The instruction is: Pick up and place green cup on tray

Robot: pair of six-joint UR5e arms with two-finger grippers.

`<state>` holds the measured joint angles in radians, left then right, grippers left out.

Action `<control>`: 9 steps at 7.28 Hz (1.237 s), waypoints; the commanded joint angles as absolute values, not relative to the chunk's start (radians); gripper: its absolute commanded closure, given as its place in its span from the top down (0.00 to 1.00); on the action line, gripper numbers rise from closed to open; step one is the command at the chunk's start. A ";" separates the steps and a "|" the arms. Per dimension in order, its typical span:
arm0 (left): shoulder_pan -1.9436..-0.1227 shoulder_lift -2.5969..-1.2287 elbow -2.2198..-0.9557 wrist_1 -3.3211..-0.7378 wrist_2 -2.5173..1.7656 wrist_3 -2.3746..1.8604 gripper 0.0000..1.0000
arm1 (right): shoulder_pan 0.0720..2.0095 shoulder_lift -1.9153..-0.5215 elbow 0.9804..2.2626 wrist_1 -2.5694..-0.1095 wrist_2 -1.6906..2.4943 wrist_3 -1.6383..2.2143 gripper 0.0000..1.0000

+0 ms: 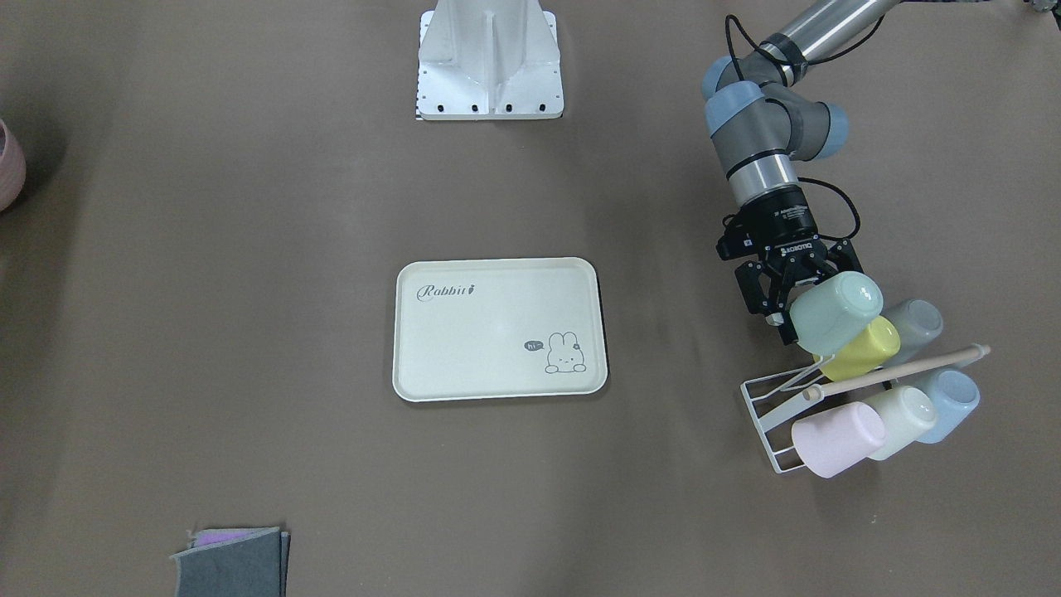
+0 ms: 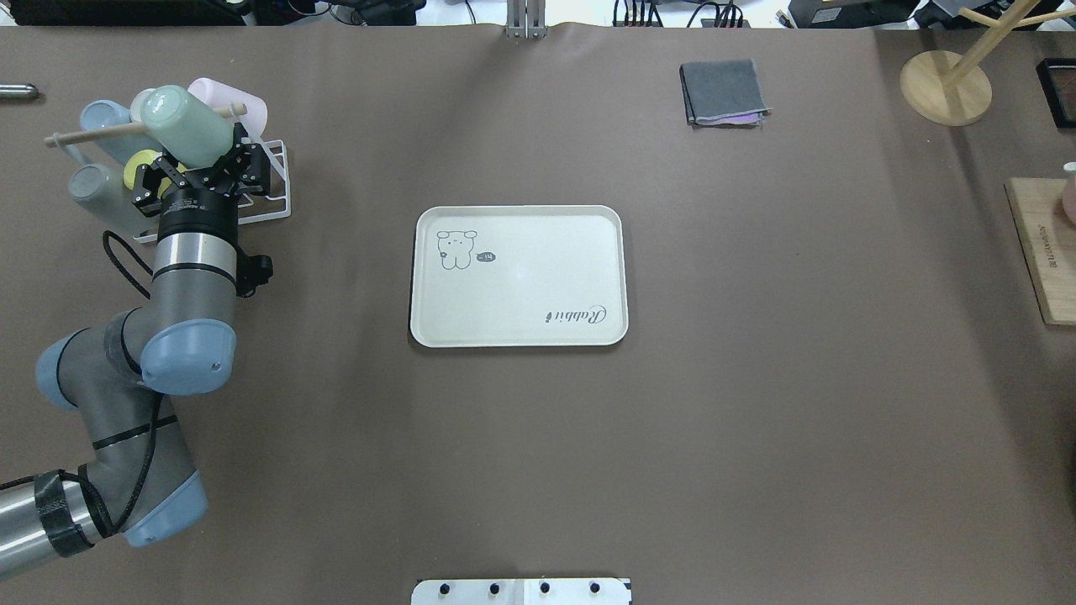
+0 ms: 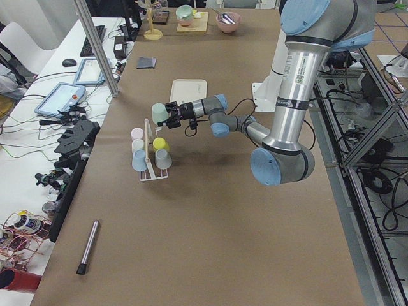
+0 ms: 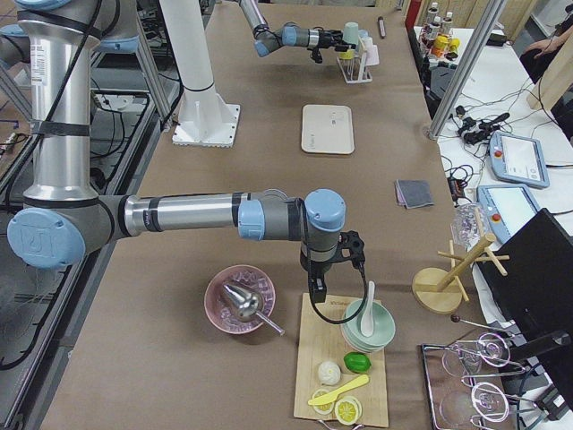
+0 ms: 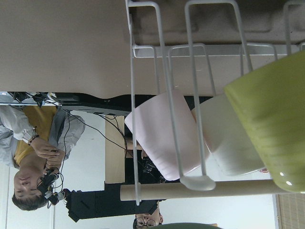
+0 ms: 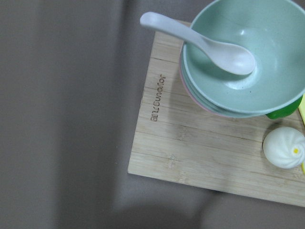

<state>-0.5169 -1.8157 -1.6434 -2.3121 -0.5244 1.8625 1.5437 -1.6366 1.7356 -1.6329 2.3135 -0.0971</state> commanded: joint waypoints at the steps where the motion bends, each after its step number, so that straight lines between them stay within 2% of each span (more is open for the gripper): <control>1: -0.517 -1.810 -1.669 -2.432 -0.535 1.855 0.84 | 1.569 -1.635 1.694 -1.623 2.333 -0.049 1.00; 4: -0.517 -1.810 -1.672 -2.590 -0.615 1.777 0.82 | 1.586 -1.647 1.675 -1.614 2.344 -0.055 1.00; 9: -0.512 -1.819 -1.707 -2.715 -0.756 1.369 0.83 | 1.586 -1.657 1.681 -1.612 2.341 -0.060 1.00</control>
